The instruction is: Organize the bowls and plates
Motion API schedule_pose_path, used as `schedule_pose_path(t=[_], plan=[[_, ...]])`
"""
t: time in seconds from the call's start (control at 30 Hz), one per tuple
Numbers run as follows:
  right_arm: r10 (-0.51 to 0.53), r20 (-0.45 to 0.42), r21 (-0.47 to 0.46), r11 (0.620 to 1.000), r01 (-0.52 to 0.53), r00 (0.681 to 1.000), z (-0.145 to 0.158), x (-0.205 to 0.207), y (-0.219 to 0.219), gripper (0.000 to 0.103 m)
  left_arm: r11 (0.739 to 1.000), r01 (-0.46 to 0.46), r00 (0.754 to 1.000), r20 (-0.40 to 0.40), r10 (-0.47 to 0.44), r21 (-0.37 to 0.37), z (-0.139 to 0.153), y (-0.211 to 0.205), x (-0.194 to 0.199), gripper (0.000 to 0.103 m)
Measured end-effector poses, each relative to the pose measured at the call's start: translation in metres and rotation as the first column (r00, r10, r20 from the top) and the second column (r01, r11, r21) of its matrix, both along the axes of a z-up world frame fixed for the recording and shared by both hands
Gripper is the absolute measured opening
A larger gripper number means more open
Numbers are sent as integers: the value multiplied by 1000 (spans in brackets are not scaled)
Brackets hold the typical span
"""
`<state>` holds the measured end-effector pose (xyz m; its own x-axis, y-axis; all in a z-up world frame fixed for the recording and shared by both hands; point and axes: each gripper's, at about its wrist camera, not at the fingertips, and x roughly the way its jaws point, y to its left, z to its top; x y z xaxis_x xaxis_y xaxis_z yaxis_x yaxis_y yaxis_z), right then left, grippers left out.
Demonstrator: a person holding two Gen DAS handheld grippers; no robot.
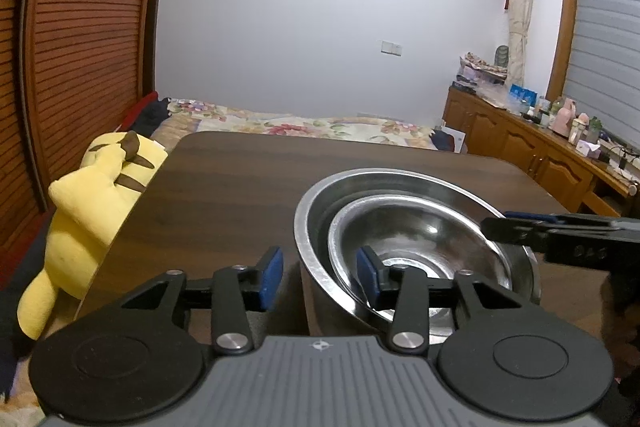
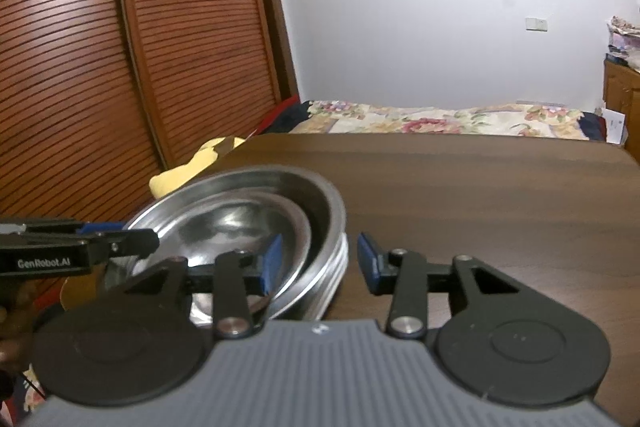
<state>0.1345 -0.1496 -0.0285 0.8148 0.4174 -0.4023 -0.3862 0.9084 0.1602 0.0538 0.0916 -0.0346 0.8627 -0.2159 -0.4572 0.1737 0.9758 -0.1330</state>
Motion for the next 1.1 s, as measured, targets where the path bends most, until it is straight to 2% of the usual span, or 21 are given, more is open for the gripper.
schedule_pose_path(t=[0.23, 0.37, 0.47, 0.63, 0.83, 1.1], plan=[[-31, 32, 8, 999, 31, 999, 12, -8, -14, 45, 1000, -2, 999, 42, 0, 28, 17, -3, -4, 61], [-51, 53, 20, 999, 50, 997, 20, -13, -21, 52, 999, 9, 997, 81, -13, 48, 30, -11, -10, 78], [-75, 70, 22, 997, 74, 995, 25, -18, -25, 64, 998, 27, 994, 103, -32, 57, 39, -22, -14, 90], [-106, 107, 18, 994, 105, 989, 32, -28, -32, 88, 997, 37, 991, 126, -46, 74, 46, -38, -19, 102], [-155, 136, 33, 988, 151, 979, 37, -39, -44, 103, 996, 8, 989, 149, -22, 93, 50, -55, -25, 103], [-232, 172, -12, 971, 237, 957, 41, -50, -48, 103, 992, -41, 989, 147, 23, 122, 51, -70, -29, 103]])
